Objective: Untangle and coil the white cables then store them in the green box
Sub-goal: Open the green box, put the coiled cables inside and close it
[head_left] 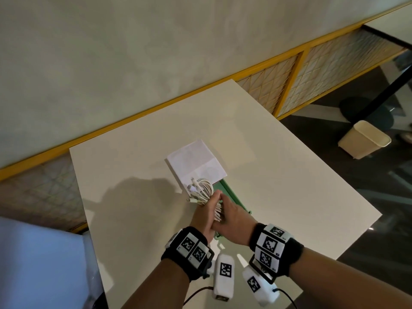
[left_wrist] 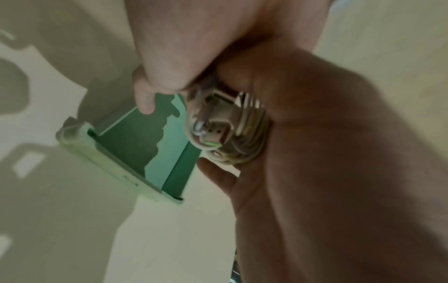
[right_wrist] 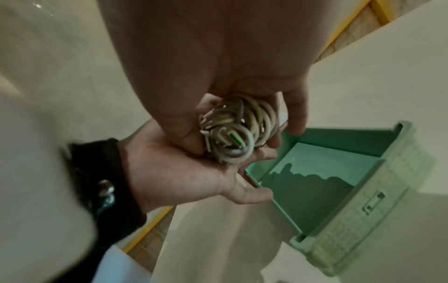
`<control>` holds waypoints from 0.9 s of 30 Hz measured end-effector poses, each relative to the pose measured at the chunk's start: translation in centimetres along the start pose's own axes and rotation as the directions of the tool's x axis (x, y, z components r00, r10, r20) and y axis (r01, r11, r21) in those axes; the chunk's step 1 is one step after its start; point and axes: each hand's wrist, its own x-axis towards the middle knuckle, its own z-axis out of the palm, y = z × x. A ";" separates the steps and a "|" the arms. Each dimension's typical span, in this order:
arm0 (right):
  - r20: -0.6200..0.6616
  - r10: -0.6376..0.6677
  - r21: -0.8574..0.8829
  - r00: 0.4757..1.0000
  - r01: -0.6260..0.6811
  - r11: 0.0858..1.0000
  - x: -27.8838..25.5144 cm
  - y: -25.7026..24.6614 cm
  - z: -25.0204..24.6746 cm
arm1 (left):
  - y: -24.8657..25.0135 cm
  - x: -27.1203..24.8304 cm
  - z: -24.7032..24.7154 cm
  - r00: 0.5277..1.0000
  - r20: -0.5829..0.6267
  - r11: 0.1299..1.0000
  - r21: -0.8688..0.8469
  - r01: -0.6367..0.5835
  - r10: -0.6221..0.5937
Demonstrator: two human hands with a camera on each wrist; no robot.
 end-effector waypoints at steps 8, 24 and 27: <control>-0.078 -0.008 -0.027 0.997 0.006 1.000 0.0 0.5 -0.2 | -0.1 -1.2 0.6 0.988 0.157 0.985 -0.172 0.017 0.010; -0.043 0.008 -0.080 0.999 -0.012 0.997 -0.5 0.9 0.3 | -1.4 -0.9 -0.5 0.981 0.178 0.996 0.069 0.065 -0.076; -0.063 0.038 -0.170 0.997 -0.048 0.984 -0.4 1.1 0.5 | -1.4 -0.9 -0.4 0.975 0.198 0.994 0.053 0.093 -0.102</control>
